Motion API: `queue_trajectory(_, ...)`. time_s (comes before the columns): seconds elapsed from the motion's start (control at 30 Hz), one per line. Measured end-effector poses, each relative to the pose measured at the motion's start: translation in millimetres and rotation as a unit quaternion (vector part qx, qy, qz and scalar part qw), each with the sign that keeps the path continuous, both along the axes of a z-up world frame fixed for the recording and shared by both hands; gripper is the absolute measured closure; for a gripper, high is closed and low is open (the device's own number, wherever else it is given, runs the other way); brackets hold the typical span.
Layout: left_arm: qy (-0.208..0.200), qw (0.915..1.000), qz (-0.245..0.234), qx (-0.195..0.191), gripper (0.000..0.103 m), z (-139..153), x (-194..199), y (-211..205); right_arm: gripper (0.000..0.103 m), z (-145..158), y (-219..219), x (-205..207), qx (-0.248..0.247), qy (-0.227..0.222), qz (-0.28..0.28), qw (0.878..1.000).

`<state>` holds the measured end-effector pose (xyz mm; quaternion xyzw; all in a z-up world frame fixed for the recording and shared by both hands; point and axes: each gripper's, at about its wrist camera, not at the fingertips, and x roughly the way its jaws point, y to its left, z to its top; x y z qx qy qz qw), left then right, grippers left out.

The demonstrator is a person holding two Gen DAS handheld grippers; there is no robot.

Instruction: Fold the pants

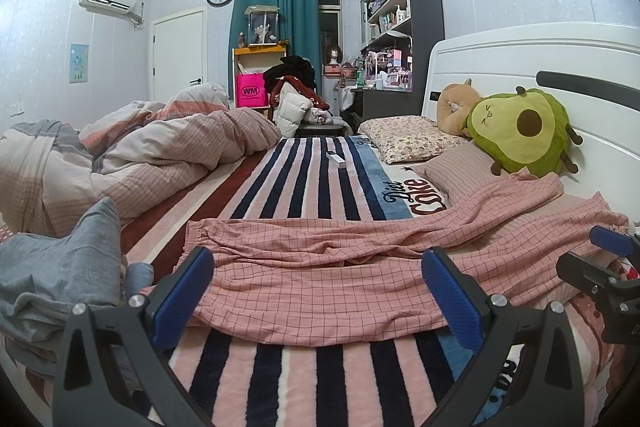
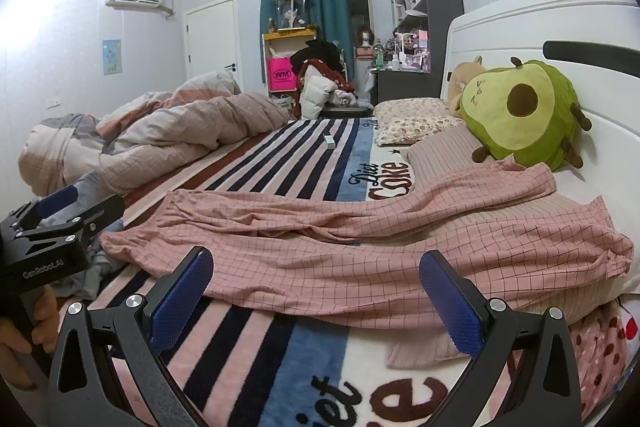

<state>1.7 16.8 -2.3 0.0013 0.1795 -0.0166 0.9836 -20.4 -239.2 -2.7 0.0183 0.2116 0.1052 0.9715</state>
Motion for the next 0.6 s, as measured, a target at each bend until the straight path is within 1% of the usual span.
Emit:
queue_trajectory(0.43, 0.000, 1.0000, 0.001, 0.000, 0.001, 0, 0, 0, 0.001, -11, -5, -2, -0.003, 0.007, -0.008, 1.000)
queue_trajectory(0.6, 0.000, 1.0000, -0.002, 0.000, 0.001, 0, -1, 0, 0.001, -10, -4, 1, -0.002, 0.009, -0.009, 1.000)
